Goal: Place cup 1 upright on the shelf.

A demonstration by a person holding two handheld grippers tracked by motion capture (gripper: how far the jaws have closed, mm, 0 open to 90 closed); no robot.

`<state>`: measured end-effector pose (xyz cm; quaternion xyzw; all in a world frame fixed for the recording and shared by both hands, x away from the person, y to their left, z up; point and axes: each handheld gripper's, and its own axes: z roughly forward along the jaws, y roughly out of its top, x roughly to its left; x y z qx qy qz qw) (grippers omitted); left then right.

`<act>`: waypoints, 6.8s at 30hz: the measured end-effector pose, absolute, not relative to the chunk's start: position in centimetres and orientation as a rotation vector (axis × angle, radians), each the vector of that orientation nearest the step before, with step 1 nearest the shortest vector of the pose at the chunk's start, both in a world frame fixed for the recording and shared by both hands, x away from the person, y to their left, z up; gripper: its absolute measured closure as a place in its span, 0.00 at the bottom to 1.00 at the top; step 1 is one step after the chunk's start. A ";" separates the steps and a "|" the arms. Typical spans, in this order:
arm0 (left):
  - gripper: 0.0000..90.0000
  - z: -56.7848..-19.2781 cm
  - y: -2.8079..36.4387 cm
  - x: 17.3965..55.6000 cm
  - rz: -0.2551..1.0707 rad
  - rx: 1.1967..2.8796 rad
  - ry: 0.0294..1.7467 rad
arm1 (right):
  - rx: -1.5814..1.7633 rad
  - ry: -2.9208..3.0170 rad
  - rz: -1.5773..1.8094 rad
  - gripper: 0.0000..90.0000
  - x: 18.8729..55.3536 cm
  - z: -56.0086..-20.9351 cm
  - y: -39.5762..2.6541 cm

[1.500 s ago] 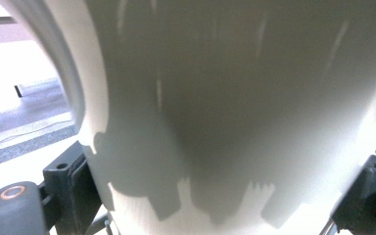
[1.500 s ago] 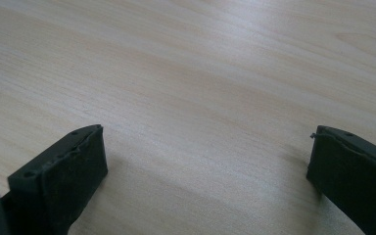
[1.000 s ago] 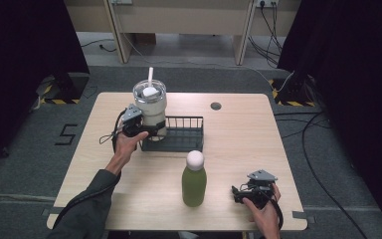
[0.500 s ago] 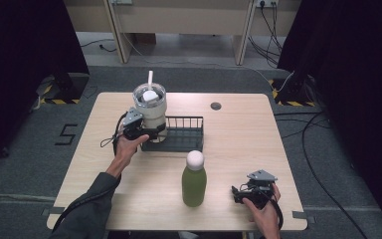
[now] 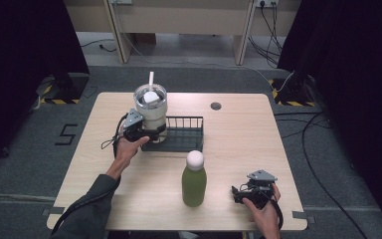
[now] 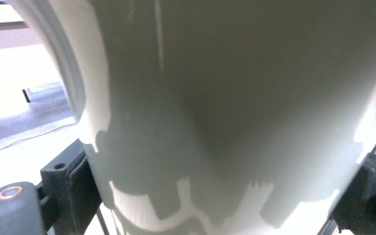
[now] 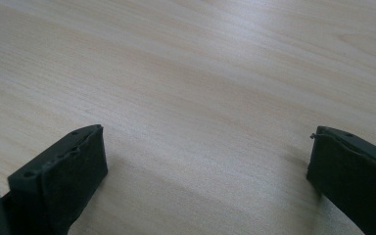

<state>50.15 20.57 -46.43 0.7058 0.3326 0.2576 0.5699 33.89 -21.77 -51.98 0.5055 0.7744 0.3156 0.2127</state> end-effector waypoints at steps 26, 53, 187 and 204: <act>0.11 -46.8 20.9 49.3 0.624 1.665 0.772 | 1.407 2.149 0.878 0.01 33.9 -52.0 -21.7; 0.11 -46.6 21.7 49.6 0.597 1.684 0.712 | 1.405 2.150 0.879 0.01 33.9 -52.0 -21.8; 0.16 -50.5 26.2 34.9 0.424 1.949 0.847 | 1.370 2.175 0.882 0.01 33.9 -52.0 -21.7; 0.16 -51.9 26.6 33.8 0.375 2.083 0.877 | 1.367 2.177 0.884 0.01 33.9 -52.0 -21.7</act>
